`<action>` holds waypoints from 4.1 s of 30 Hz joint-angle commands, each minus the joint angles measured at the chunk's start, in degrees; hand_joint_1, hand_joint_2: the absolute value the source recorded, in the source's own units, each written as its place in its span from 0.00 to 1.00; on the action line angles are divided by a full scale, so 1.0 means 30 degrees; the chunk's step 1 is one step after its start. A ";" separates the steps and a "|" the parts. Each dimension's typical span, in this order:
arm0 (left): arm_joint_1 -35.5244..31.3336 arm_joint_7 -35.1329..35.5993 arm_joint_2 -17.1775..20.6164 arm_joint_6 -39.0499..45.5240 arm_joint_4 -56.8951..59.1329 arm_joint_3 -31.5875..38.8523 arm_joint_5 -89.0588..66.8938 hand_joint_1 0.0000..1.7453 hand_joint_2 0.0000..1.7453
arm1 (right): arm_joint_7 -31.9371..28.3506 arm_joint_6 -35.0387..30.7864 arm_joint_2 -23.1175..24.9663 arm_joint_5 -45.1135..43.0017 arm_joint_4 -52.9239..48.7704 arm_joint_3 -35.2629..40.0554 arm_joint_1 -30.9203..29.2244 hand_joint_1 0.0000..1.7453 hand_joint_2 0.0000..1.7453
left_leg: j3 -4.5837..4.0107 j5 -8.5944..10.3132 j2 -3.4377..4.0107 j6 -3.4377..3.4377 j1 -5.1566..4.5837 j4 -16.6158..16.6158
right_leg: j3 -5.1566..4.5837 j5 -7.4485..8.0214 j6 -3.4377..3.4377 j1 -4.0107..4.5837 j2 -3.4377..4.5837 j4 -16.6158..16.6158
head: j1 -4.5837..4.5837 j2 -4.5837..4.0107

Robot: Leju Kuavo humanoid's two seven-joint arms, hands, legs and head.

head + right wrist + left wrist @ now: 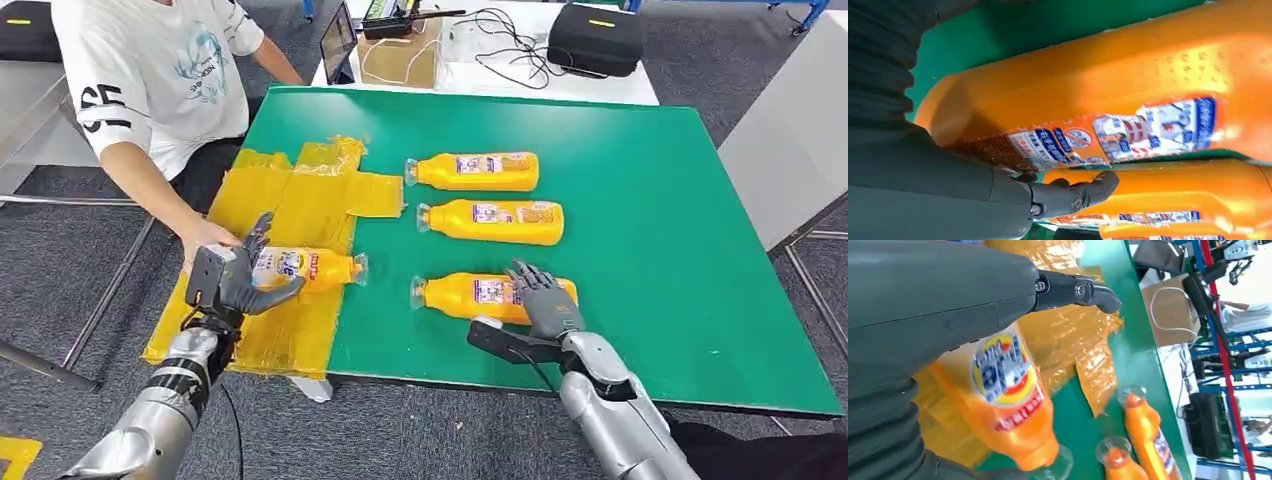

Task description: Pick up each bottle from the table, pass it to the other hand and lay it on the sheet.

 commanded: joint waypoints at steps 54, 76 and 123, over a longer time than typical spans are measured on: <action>0.0234 0.4692 -0.3344 -0.3033 -0.2464 -0.5479 0.5083 0.00 1.00 | -0.5723 -0.6222 0.7556 -0.7851 0.6540 0.0404 -0.3001 1.00 1.00 | -0.0021 -0.0005 0.0093 -0.0096 0.0081 0.0004 | -0.0024 0.0033 -0.0067 0.0076 0.0124 -0.0002 | -0.0015 0.0007; 0.0072 0.4853 -0.2982 -0.3401 -0.2698 -0.5394 0.7537 0.00 1.00 | -0.4915 -0.5106 0.7432 -0.6864 0.6793 0.2901 -0.1356 1.00 1.00 | 0.0004 -0.0008 0.0057 -0.0102 0.0104 -0.0013 | 0.0010 0.0021 -0.0074 0.0099 0.0083 -0.0032 | -0.0007 0.0000; 0.1273 0.6159 -0.1877 -0.5504 -0.5722 -0.3384 1.0943 1.00 1.00 | -0.3670 -0.6599 0.6475 -0.5240 0.5582 -0.0065 -0.0929 0.00 1.00 | -0.0076 -0.0012 0.0056 -0.0106 0.0100 0.0015 | -0.0079 0.0015 -0.0078 0.0096 0.0073 0.0002 | -0.0007 0.0000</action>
